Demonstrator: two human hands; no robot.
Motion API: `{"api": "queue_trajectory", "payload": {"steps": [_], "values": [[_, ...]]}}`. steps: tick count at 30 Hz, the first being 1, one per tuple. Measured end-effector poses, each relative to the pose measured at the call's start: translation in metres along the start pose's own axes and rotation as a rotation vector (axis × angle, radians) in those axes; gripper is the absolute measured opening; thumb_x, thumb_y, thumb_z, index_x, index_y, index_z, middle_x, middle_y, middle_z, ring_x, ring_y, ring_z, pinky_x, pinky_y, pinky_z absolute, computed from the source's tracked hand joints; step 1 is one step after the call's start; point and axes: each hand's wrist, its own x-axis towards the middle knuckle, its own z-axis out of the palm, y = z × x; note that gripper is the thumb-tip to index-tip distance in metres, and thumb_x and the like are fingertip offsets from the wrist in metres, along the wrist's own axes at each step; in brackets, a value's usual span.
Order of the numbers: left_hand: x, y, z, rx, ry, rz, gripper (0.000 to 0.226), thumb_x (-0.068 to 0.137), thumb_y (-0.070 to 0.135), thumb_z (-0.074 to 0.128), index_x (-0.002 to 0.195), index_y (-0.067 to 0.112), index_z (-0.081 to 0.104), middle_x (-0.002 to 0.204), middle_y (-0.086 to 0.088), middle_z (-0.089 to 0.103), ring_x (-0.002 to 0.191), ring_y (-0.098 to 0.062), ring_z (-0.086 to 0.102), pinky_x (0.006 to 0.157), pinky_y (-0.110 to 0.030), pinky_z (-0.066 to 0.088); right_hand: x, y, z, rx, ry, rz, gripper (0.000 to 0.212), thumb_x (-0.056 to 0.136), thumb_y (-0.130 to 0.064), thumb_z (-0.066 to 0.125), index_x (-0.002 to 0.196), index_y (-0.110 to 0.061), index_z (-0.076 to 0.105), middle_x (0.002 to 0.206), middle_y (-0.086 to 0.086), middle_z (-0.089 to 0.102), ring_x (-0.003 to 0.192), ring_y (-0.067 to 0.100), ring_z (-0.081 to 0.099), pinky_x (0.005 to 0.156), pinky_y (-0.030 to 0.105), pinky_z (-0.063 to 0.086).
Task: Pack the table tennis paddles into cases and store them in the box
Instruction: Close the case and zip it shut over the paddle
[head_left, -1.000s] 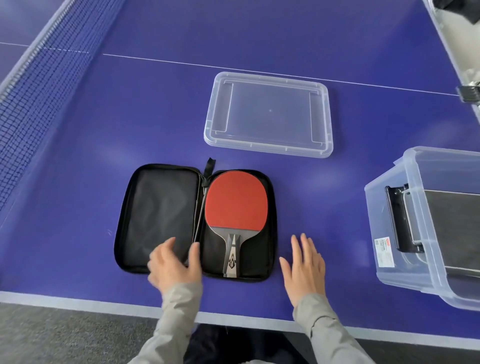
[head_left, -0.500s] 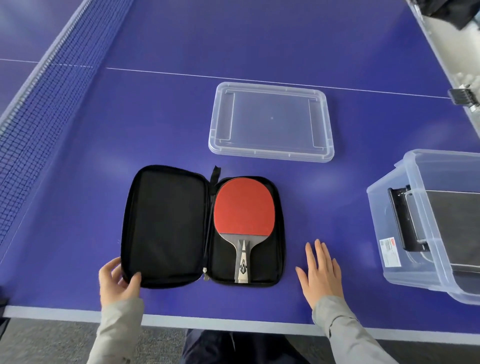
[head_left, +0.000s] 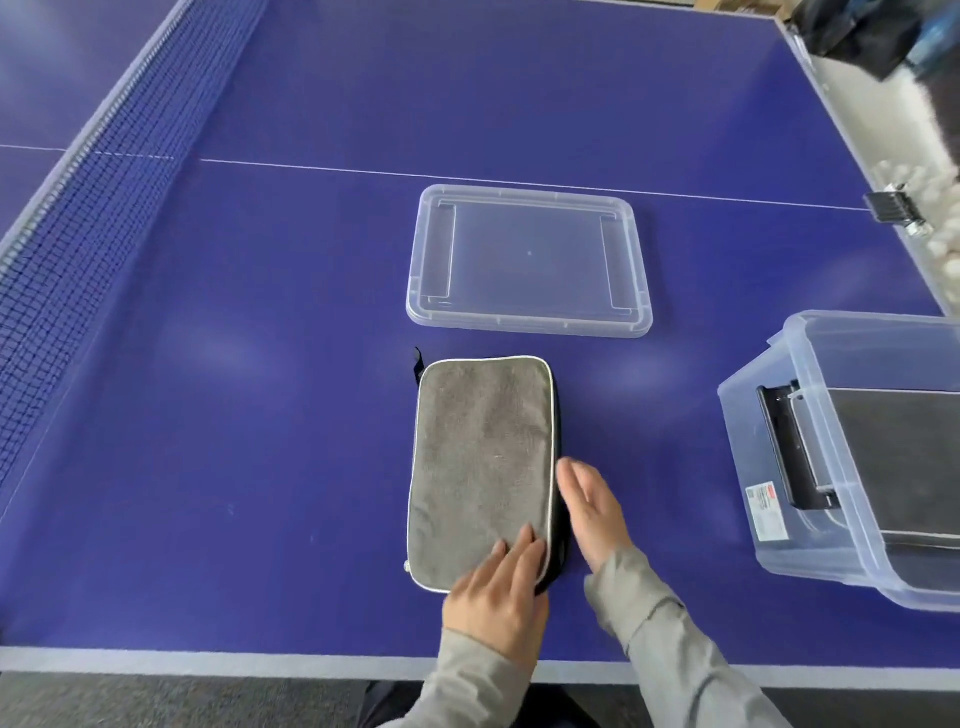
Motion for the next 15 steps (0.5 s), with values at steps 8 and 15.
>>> {"api": "queue_trajectory", "payload": {"steps": [8, 15], "values": [[0.013, -0.057, 0.019, -0.189, 0.081, -0.417, 0.042, 0.075, 0.017, 0.077, 0.114, 0.011, 0.063, 0.121, -0.004, 0.064, 0.107, -0.027, 0.061, 0.089, -0.037, 0.047, 0.019, 0.012, 0.006, -0.228, -0.013, 0.119, 0.040, 0.087, -0.021, 0.066, 0.118, -0.002, 0.049, 0.122, 0.012, 0.044, 0.113, 0.026, 0.048, 0.098, 0.032, 0.039], [0.064, -0.122, 0.011, -0.754, -0.040, -1.072, 0.062, 0.082, 0.041, 0.067, 0.134, 0.019, 0.041, 0.110, 0.004, 0.059, 0.094, -0.022, 0.060, 0.089, -0.040, 0.050, 0.026, 0.022, 0.010, -0.230, 0.017, 0.183, 0.035, 0.093, -0.019, 0.054, 0.124, -0.004, 0.046, 0.122, 0.013, 0.052, 0.107, 0.028, 0.052, 0.091, 0.031, 0.041]]}}
